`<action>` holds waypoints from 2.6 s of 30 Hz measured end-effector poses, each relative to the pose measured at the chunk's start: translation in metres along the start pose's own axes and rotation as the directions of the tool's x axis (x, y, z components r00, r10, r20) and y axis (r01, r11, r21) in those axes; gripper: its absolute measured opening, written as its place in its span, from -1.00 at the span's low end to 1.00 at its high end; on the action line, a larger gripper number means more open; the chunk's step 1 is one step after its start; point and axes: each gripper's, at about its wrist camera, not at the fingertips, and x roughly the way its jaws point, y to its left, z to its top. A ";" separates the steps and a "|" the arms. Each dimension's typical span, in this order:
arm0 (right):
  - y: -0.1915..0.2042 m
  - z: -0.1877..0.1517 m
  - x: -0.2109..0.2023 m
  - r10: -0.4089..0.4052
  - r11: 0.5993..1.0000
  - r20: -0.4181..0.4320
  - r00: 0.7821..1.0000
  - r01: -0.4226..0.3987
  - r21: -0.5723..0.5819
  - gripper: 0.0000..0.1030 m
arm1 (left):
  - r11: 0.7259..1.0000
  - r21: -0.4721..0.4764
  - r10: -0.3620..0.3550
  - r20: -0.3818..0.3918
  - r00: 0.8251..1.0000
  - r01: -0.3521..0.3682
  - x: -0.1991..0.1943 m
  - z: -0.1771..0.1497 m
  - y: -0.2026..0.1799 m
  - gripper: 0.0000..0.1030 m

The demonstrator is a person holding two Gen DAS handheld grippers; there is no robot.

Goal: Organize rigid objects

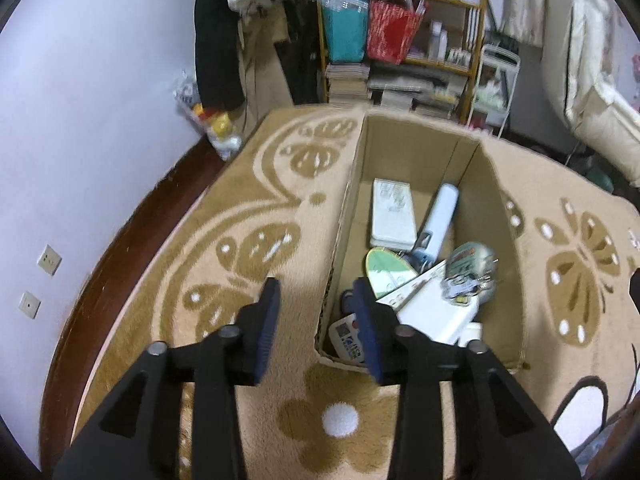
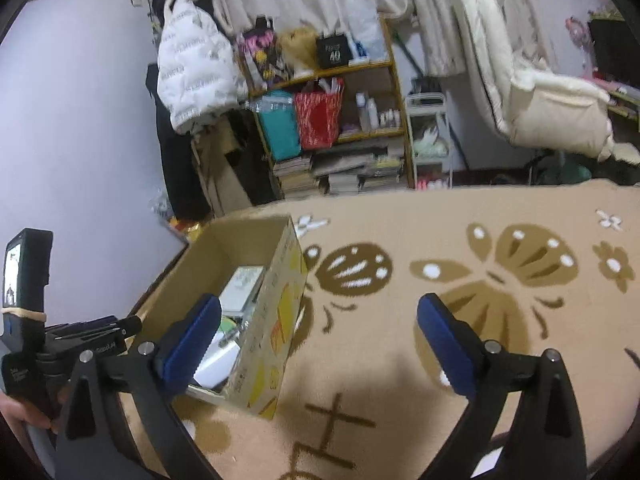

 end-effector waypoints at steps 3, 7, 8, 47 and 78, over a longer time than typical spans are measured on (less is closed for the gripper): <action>0.005 0.000 -0.016 0.006 1.000 0.038 0.999 -0.005 -0.020 1.00 | 1.000 0.022 -0.015 0.070 0.997 0.013 -0.020 -0.003 -0.002 0.10; 0.010 -0.002 -0.030 0.010 0.998 0.048 0.999 -0.008 -0.055 1.00 | 0.998 0.048 -0.034 0.165 0.986 0.027 -0.047 -0.006 -0.007 0.72; 0.010 -0.003 -0.033 0.008 0.998 0.050 0.999 -0.005 -0.058 1.00 | 0.998 0.052 -0.036 0.184 0.982 0.026 -0.053 -0.007 -0.009 0.85; -0.034 -0.009 -0.060 -0.037 0.986 0.072 0.997 0.025 0.163 1.00 | 0.984 0.176 -0.023 0.298 0.954 -0.031 -0.092 -0.029 -0.033 0.99; -0.022 -0.012 -0.056 -0.059 0.993 0.054 0.997 0.053 0.103 1.00 | 0.985 0.172 -0.041 0.278 0.960 -0.008 -0.087 -0.028 -0.032 0.99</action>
